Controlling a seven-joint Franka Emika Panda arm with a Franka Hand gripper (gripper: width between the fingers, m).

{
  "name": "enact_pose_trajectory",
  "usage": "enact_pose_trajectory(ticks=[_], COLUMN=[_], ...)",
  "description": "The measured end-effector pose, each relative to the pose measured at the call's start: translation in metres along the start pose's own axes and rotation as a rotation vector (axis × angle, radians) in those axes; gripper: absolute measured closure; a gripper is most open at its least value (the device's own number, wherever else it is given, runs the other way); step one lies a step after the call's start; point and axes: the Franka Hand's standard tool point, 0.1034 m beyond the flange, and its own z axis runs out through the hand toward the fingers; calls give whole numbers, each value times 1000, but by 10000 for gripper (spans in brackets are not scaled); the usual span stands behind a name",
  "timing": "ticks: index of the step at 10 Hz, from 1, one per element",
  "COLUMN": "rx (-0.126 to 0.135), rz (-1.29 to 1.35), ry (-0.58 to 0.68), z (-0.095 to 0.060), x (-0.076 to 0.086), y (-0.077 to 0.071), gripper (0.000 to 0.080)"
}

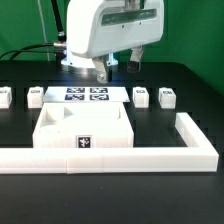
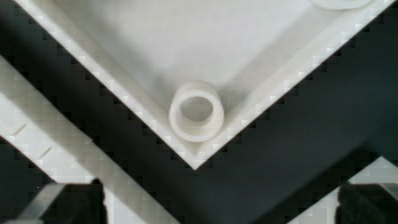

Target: Assemble square table

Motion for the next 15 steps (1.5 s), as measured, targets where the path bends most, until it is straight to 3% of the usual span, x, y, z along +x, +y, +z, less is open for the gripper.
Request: enact_pose_trajectory(ticks=[6,8,10,11,15], rx=[0,-13,-2,8,3], rz=[-7,-156,-332,-342,-365], ry=[0,14,5,-4,2], z=[0,5,13,15,16], x=[-1,-13,-25,-27,-27], y=[0,-2,-5,-8,-7], gripper=[150,150,150,150,150])
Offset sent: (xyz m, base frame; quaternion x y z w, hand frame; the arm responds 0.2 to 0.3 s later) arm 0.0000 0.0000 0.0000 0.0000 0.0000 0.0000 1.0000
